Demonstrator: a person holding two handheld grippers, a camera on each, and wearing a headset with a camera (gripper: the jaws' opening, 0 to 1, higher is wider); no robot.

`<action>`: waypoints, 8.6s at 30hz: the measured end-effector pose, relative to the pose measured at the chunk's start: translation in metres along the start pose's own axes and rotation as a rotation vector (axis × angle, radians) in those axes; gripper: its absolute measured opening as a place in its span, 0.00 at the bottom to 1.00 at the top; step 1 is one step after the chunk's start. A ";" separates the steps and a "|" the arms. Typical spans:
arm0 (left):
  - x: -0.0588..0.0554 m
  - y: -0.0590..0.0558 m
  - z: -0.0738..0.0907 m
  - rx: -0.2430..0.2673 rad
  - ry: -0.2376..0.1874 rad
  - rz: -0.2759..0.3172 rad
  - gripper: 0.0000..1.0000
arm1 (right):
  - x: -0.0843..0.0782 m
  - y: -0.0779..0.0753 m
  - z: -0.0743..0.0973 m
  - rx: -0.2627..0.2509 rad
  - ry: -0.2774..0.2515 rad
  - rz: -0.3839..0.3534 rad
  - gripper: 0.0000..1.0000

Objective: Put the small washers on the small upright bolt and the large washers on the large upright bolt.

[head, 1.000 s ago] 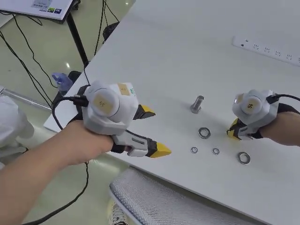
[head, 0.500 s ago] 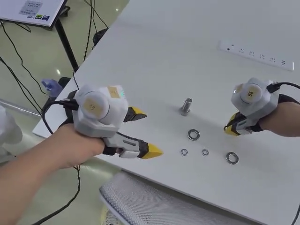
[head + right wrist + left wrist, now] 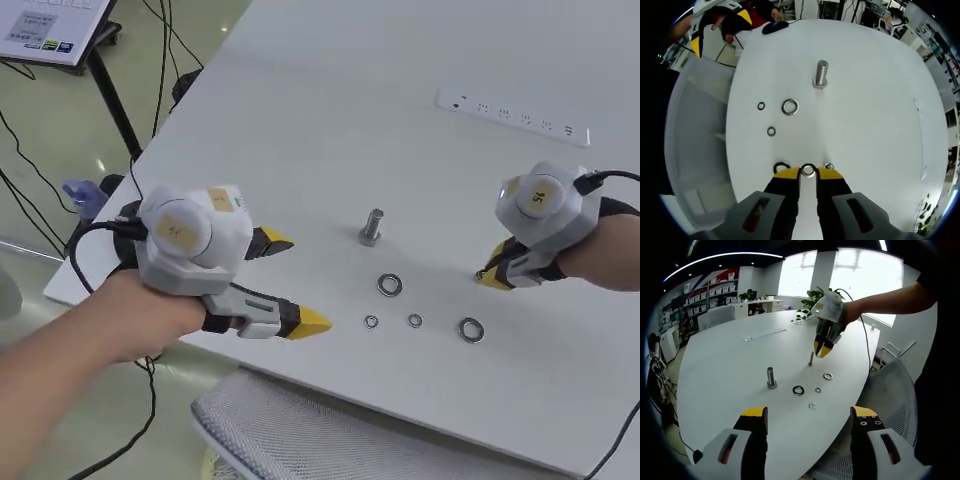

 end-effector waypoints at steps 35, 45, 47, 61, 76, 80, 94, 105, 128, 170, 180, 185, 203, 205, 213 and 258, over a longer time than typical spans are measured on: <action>-0.002 0.010 -0.012 0.066 0.002 -0.061 0.99 | -0.009 -0.036 0.006 -0.048 -0.006 -0.034 0.13; -0.004 0.008 -0.015 0.045 0.019 -0.061 0.95 | -0.010 -0.035 0.002 -0.044 0.003 -0.029 0.13; -0.005 0.008 -0.015 0.040 0.017 -0.056 0.94 | -0.010 -0.036 0.001 -0.044 0.004 -0.029 0.13; -0.005 0.011 -0.013 0.037 0.022 -0.045 0.90 | -0.010 -0.038 -0.008 -0.037 0.020 -0.023 0.13; -0.005 0.011 -0.011 0.032 0.028 -0.044 0.88 | -0.012 -0.039 -0.025 -0.054 0.043 -0.001 0.13; -0.008 0.013 -0.009 0.031 0.034 -0.039 0.87 | -0.014 -0.040 -0.031 -0.058 0.048 -0.001 0.13; -0.013 0.015 -0.007 0.027 0.049 -0.035 0.85 | -0.018 -0.044 -0.044 -0.049 0.050 -0.020 0.13; -0.014 0.016 -0.004 0.026 0.053 -0.030 0.84 | -0.017 -0.046 -0.049 -0.049 0.062 -0.012 0.13; -0.018 0.013 0.001 0.022 0.059 -0.028 0.82 | -0.016 -0.046 -0.047 -0.040 0.043 -0.016 0.25; 0.001 0.011 0.005 0.028 0.028 -0.055 0.81 | 0.035 -0.022 -0.009 -0.005 -0.017 0.081 0.28; -0.001 0.008 0.006 0.018 0.036 -0.062 0.81 | 0.053 0.001 -0.021 0.018 -0.051 0.150 0.28; -0.001 0.009 0.006 0.021 0.027 -0.058 0.81 | 0.055 0.015 -0.026 0.035 -0.057 0.164 0.28; 0.004 0.008 0.006 0.033 -0.004 -0.058 0.82 | 0.047 0.042 -0.055 0.066 -0.067 0.146 0.27; 0.004 0.009 0.006 0.037 -0.008 -0.060 0.83 | 0.046 0.044 -0.059 0.066 -0.069 0.138 0.27; 0.001 0.009 0.001 0.044 -0.009 -0.063 0.85 | 0.040 0.046 -0.078 0.050 -0.061 0.119 0.27; -0.016 0.015 -0.002 0.043 0.043 -0.153 0.79 | 0.040 0.049 -0.095 0.004 -0.013 0.121 0.15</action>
Point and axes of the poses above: the centre of the closed fingertips' face, and the gripper's own axes: z roughly backward along the fingers, y roughly to its left, x roughly out of its top, the point moved 4 cm from there along z, roughly backward along the fingers, and after that the axes turned 9 degrees about x, right-handed, at the moved point
